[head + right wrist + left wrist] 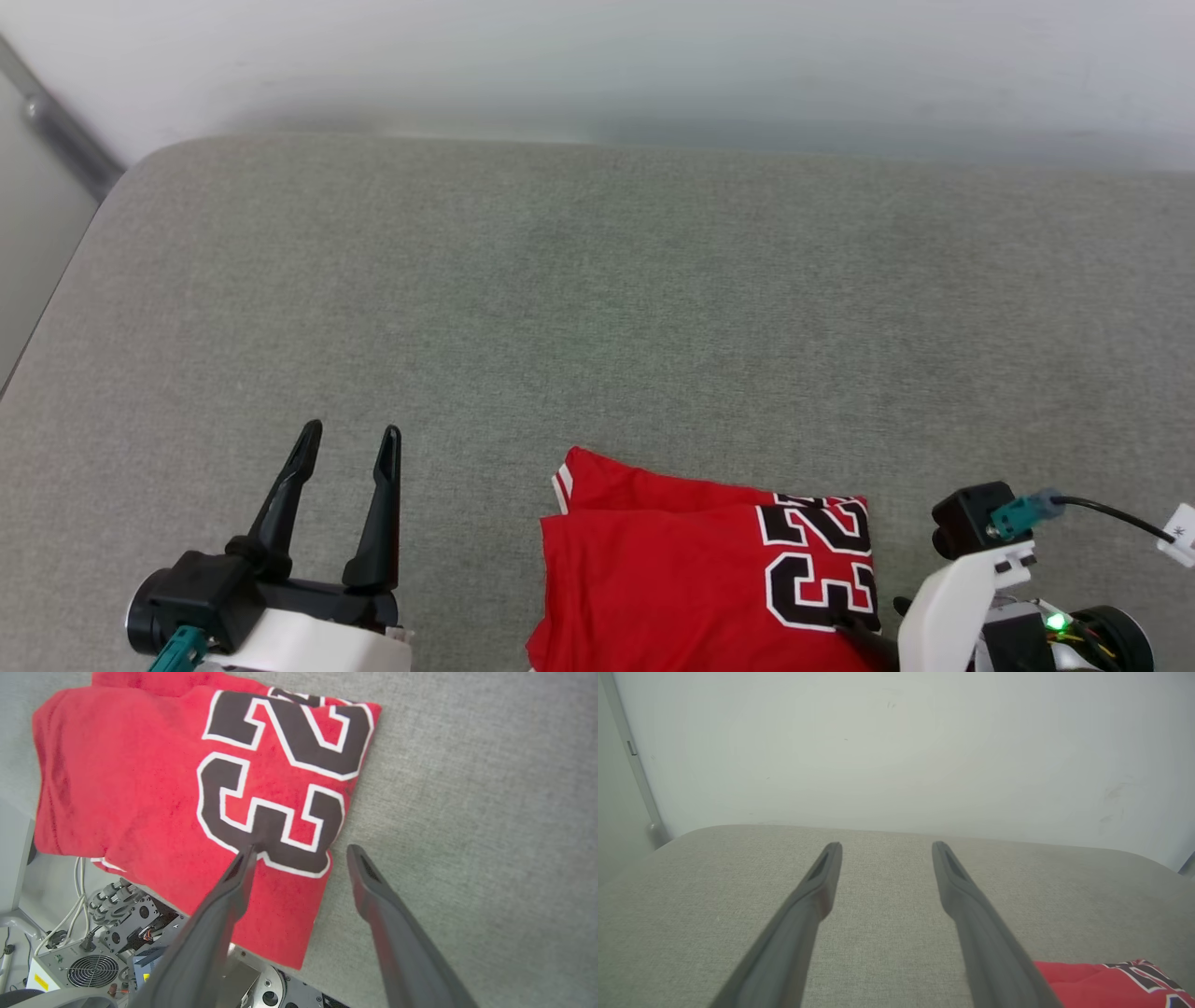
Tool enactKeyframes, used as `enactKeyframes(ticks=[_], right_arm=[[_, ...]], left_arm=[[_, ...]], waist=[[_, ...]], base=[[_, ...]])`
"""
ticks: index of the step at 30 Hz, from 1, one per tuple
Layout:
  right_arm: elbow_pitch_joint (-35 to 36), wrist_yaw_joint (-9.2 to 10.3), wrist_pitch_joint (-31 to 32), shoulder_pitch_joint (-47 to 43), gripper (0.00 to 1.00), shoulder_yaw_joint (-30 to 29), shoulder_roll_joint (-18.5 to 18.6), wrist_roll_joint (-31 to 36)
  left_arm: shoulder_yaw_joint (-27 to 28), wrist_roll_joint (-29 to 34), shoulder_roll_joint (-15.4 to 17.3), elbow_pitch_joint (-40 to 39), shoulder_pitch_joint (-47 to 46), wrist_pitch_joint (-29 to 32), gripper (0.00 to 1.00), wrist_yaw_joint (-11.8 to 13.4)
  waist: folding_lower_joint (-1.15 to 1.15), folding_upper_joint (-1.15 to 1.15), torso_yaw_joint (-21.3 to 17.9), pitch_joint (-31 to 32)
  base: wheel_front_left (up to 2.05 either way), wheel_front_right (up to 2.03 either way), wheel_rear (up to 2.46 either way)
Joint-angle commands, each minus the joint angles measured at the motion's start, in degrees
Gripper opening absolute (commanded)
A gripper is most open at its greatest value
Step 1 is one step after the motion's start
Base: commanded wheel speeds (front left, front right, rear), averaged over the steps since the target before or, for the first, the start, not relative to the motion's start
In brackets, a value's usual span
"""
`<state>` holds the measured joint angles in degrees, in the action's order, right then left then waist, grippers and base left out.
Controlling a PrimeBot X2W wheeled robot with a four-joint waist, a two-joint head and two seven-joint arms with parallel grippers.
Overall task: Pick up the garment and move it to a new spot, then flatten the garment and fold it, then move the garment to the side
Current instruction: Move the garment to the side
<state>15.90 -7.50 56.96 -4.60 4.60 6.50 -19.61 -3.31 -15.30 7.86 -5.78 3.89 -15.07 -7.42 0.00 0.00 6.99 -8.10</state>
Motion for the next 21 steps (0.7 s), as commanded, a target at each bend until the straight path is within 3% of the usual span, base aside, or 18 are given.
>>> enactKeyframes(ticks=[1, 15, 16, 17, 21], right_arm=[[-2.00, 0.01, 0.43, 1.76, 1.00, -0.08, -1.01, 0.85], [-16.47, 0.01, -1.31, 4.34, 1.00, 4.05, -2.56, 5.89], [-17.34, 0.01, -1.20, 4.63, 0.82, 4.49, -2.31, 6.36], [-17.91, 0.01, -1.38, 4.89, 0.00, 5.30, -1.71, 6.85], [-18.58, 0.04, -2.27, 5.85, 0.00, 6.95, 0.37, 7.70]], left_arm=[[-0.15, -0.17, -0.04, 0.11, -1.12, -0.12, 1.00, -0.07], [-2.01, 0.35, -0.39, 1.79, -2.91, -0.12, 1.00, -0.02], [-2.10, 0.33, -0.45, 1.88, -3.00, -0.12, 1.00, -0.02], [-2.19, 0.31, -0.49, 1.97, -3.03, -0.12, 1.00, -0.02], [-2.21, 0.29, -0.57, 2.04, -2.84, -0.12, 1.00, -0.02]], waist=[[0.00, 0.00, 1.21, -1.14], [0.00, 0.00, 5.17, -3.38], [0.00, 0.00, 5.28, -3.35], [0.00, 0.00, 5.35, -3.28], [0.00, 0.00, 5.12, -3.04]], base=[[0.00, 0.00, 0.00], [0.00, 0.00, 0.00], [0.00, 0.00, 0.00], [0.00, 0.00, 0.00], [0.00, 0.00, 0.00]])
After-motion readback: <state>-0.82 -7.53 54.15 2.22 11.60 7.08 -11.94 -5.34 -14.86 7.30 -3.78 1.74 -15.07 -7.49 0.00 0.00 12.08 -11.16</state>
